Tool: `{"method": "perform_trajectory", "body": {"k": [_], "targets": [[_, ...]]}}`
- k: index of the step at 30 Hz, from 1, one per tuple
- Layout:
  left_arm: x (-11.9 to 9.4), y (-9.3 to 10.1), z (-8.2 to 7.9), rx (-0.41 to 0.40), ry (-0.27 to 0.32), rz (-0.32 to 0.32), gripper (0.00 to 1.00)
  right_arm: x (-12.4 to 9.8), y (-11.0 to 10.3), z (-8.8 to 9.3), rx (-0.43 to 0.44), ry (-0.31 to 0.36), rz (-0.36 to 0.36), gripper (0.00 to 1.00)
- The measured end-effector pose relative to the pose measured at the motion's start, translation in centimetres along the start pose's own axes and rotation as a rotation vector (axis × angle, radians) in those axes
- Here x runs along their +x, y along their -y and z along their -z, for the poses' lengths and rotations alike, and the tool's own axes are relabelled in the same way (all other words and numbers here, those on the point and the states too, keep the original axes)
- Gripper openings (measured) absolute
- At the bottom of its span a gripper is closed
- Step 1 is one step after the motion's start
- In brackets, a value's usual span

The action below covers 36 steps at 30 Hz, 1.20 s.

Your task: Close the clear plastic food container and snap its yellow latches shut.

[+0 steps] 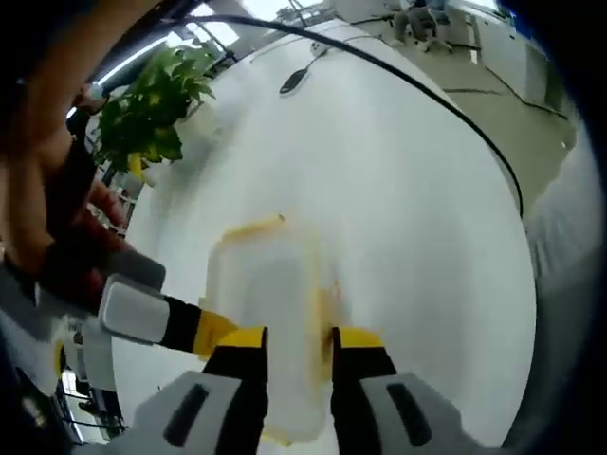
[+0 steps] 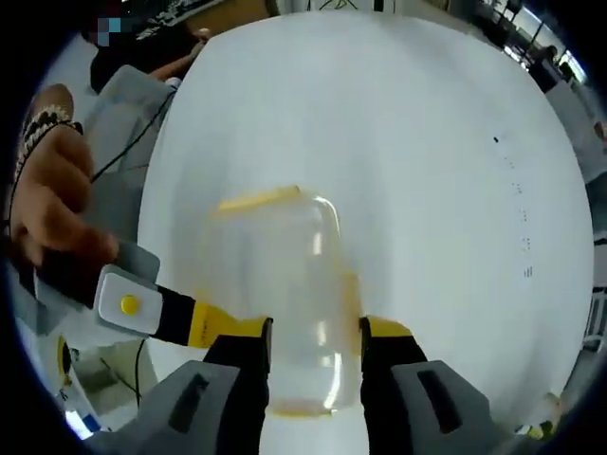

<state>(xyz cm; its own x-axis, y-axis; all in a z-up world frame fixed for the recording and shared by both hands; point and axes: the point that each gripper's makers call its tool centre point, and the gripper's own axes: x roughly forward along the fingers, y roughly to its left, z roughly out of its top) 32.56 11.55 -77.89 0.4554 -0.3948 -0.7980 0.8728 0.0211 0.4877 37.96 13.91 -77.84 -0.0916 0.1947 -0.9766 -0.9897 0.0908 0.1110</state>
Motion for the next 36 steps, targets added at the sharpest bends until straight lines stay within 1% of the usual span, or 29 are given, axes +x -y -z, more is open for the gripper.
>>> {"method": "perform_trajectory", "body": {"k": [2,6,8,9,10,11,13,16,18,19,21,22,25,28,29,30,32,35,36], "targets": [[0.0,0.0,0.1,0.011,0.0,-0.007,0.17,0.0,0.1,0.0,0.003,0.003,0.0,0.35],[0.0,0.0,0.1,-0.005,0.007,-0.007,0.17,0.1,0.2,-0.2,0.001,-0.006,0.003,0.35],[0.0,0.0,0.1,0.003,0.007,-0.012,0.17,0.1,0.3,-0.2,0.003,-0.007,0.001,0.35],[0.1,0.0,0.1,0.007,0.008,-0.013,0.15,0.1,0.5,-0.2,0.003,-0.004,0.009,0.35],[0.5,0.1,-0.3,0.008,0.016,-0.029,0.15,0.1,0.4,-0.2,0.006,-0.003,0.001,0.35],[0.1,0.0,-0.2,0.023,0.022,-0.032,0.15,0.2,0.3,-0.2,0.007,0.0,0.0,0.35],[-0.2,-0.2,0.0,0.006,0.048,-0.027,0.16,0.2,0.3,-0.2,0.01,0.009,-0.001,0.35],[-0.1,-0.2,0.0,0.024,0.045,-0.025,0.16,0.3,0.3,-0.2,0.01,0.017,-0.007,0.35],[0.1,-0.1,-0.2,0.034,0.021,-0.022,0.17,0.4,0.3,-0.2,0.02,0.035,-0.035,0.35],[0.1,-0.1,-0.1,0.042,0.016,-0.024,0.17,0.4,0.3,-0.1,0.031,0.054,-0.066,0.35],[0.1,0.0,0.0,0.053,0.023,-0.038,0.17,0.6,0.3,-0.1,0.052,0.077,-0.106,0.35],[0.1,0.1,0.1,0.063,0.036,-0.051,0.17,0.6,0.4,-0.1,0.058,0.094,-0.127,0.35],[0.1,0.1,0.1,0.067,0.048,-0.062,0.17,0.7,0.5,0.0,0.057,0.109,-0.166,0.35],[0.1,0.0,0.1,0.051,0.043,-0.058,0.17,0.8,0.5,-0.1,0.045,0.085,-0.194,0.33],[0.1,0.0,0.1,0.053,0.044,-0.059,0.17,0.8,0.4,-0.1,0.017,0.061,-0.195,0.33],[0.1,0.0,0.2,0.051,0.046,-0.059,0.17,0.8,0.4,-0.2,0.009,0.042,-0.193,0.32],[0.0,0.0,0.2,0.046,0.053,-0.055,0.17,0.9,0.7,-0.3,0.015,0.025,-0.2,0.32],[0.0,0.0,0.3,0.038,0.068,-0.051,0.17,1.0,0.6,-0.3,0.0,-0.005,-0.211,0.31],[0.0,0.0,0.3,0.038,0.07,-0.052,0.17,1.1,1.0,-0.7,-0.005,-0.012,-0.214,0.29]]}}
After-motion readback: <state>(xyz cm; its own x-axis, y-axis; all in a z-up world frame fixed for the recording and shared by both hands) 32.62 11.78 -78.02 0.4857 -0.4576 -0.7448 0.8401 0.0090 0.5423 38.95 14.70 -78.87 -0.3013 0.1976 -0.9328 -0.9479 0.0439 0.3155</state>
